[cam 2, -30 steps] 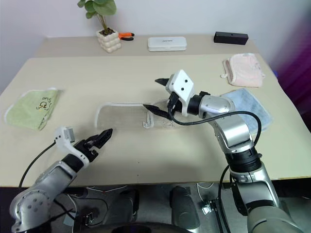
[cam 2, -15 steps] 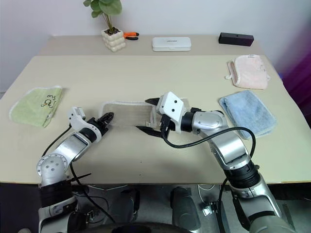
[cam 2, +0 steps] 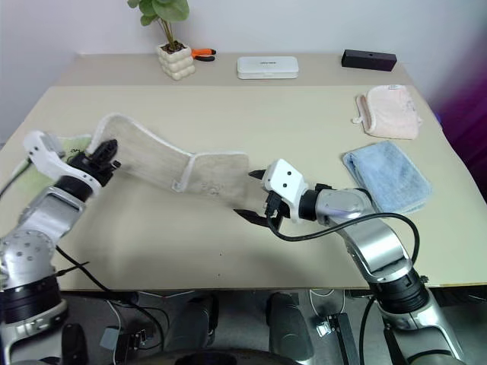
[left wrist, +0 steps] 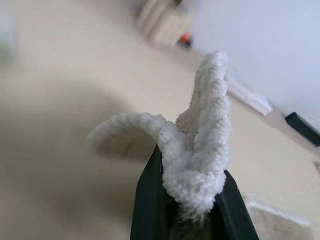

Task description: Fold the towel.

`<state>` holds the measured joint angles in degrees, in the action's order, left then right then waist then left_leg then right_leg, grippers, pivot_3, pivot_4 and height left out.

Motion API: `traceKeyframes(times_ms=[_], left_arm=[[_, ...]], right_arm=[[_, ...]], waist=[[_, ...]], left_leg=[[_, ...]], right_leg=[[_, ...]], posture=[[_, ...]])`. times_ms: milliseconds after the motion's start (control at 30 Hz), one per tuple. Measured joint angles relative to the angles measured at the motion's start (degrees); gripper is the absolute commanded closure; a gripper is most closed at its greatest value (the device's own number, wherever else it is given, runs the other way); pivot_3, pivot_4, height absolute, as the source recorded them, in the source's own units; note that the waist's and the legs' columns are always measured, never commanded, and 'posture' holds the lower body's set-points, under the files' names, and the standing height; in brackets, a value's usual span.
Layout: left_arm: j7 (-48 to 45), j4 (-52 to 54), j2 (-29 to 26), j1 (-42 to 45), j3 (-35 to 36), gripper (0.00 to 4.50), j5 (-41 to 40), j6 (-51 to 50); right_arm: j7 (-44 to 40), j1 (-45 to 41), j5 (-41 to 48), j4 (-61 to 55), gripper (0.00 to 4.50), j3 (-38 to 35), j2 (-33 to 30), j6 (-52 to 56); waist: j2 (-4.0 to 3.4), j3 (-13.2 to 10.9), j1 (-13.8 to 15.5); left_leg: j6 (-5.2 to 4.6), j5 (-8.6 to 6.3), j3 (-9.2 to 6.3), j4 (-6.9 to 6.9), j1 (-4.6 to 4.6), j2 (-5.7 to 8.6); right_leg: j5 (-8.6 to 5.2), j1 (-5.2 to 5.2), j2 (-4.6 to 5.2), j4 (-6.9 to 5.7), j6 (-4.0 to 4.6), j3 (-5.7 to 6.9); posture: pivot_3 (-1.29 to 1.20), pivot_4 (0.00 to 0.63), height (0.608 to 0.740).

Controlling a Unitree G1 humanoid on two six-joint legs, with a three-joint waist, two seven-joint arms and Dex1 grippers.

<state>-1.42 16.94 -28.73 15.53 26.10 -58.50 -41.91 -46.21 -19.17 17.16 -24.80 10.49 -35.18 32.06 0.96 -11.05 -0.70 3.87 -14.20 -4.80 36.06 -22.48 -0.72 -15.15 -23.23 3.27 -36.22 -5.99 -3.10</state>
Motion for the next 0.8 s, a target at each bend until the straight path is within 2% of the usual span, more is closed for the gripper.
traceKeyframes(times_ms=[133, 267, 367, 433, 533, 633, 800], left_arm=[[-8.03, 3.21, -2.96, 2.02, -7.05, 4.47, 2.86, -0.05], [-15.14, 7.67, -3.19, 6.29, -21.79, 4.47, 9.0, -0.35], [-17.66, 6.99, -2.32, 7.27, -31.61, 4.47, 15.77, -0.34], [-18.28, 4.73, -1.2, 7.29, -35.61, 4.47, 19.23, -0.58], [-18.36, 1.48, 1.21, 7.21, -37.6, 4.47, 21.92, -1.76], [-17.93, 0.62, 3.14, 7.18, -37.17, 3.6, 22.72, -3.05], [-18.26, 0.75, 3.83, 7.19, -35.19, 1.06, 23.52, -3.77]], right_arm=[[-0.31, 1.18, -0.14, 0.47, 0.0, -0.18, -0.19, -0.64], [-0.04, 1.47, -0.75, 1.5, 0.0, -0.06, 0.11, -1.75], [0.43, 2.33, -1.23, 1.59, 0.0, -0.1, 0.13, -2.13], [0.69, 2.57, -1.3, 1.61, 0.0, -0.1, 0.19, -2.36], [1.33, 3.1, -1.44, 1.61, 0.0, -0.11, 0.2, -2.48], [1.96, 3.49, -1.78, 1.61, 0.0, -0.18, 0.19, -2.51], [2.3, 4.23, -2.43, 1.61, 0.0, -0.18, 0.2, -2.71]], waist=[[0.02, -0.01, -0.02], [0.03, -0.01, -0.18], [0.02, -0.02, -0.58], [0.02, -0.02, -0.53], [0.02, -0.03, -0.37], [0.03, -0.03, -0.26], [0.03, -0.03, -0.28]], left_leg=[[0.0, 0.0, 0.05, 0.03, -0.03, 0.03], [0.0, 0.0, 0.05, -0.01, -0.03, 0.04], [-0.01, 0.0, 0.03, -0.07, 0.02, -0.02], [-0.01, -0.01, 0.02, -0.08, 0.03, -0.06], [-0.01, 0.0, 0.02, -0.02, -0.03, -0.06], [-0.01, 0.0, 0.02, -0.01, -0.04, -0.05], [-0.01, 0.0, 0.02, -0.01, -0.03, -0.05]], right_leg=[[0.03, 0.05, 0.06, 0.1, 0.0, -0.01], [0.11, 0.04, 0.05, 0.1, -0.15, -0.02], [0.13, -0.03, -0.04, 0.04, -0.19, -0.03], [0.13, -0.06, -0.08, 0.0, -0.19, -0.03], [0.13, -0.06, -0.07, 0.01, -0.19, -0.03], [0.13, -0.05, -0.05, 0.03, -0.19, -0.03], [0.14, -0.05, -0.05, 0.02, -0.2, -0.03]], posture=[[0.0, 0.15, 0.737], [0.0, 0.15, 0.737], [0.0, 0.15, 0.737], [0.0, 0.15, 0.737], [0.0, 0.15, 0.737], [0.0, 0.15, 0.737], [0.0, 0.15, 0.737]])
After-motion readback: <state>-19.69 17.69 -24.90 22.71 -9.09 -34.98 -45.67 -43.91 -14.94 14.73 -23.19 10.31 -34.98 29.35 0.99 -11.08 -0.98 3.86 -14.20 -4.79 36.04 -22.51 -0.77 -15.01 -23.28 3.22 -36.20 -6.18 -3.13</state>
